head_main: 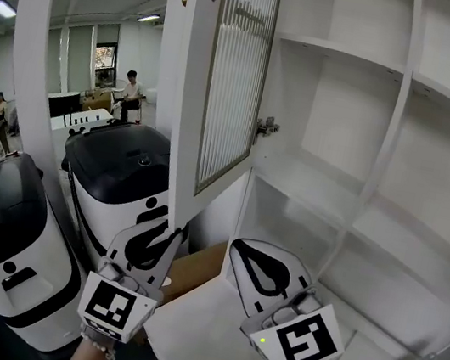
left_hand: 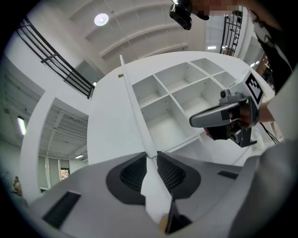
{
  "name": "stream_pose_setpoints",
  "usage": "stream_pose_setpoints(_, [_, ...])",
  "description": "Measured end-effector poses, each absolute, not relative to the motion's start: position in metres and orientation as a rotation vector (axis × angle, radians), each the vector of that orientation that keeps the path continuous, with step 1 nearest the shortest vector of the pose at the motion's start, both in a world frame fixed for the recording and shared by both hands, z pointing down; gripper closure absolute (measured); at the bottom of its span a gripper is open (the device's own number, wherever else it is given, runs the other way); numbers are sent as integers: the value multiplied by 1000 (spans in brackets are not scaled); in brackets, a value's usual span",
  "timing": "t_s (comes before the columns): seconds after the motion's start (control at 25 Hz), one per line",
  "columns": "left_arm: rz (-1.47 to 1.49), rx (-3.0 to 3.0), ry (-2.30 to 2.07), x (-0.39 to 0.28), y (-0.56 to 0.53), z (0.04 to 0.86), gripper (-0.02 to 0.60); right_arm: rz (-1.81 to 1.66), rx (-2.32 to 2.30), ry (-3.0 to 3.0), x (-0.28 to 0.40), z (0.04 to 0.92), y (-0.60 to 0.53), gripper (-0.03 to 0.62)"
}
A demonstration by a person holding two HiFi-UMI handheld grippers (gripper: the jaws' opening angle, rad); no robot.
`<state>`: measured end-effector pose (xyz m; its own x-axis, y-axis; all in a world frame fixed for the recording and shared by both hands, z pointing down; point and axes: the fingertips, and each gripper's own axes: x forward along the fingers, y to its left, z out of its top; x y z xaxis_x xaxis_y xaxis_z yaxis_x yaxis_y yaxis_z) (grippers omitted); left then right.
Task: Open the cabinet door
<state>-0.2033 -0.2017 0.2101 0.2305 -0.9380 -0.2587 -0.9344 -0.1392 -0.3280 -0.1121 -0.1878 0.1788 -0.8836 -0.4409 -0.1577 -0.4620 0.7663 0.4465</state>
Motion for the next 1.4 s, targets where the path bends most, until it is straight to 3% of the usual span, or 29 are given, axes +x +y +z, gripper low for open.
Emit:
stream_pose_setpoints(0.8, [0, -2054, 1791, -294, -232, 211, 508, 709, -793, 2953, -125, 202, -195, 591])
stream_pose_setpoints(1.4, [8, -1981, 1877, -304, -228, 231, 506, 605, -771, 2944, -139, 220, -195, 591])
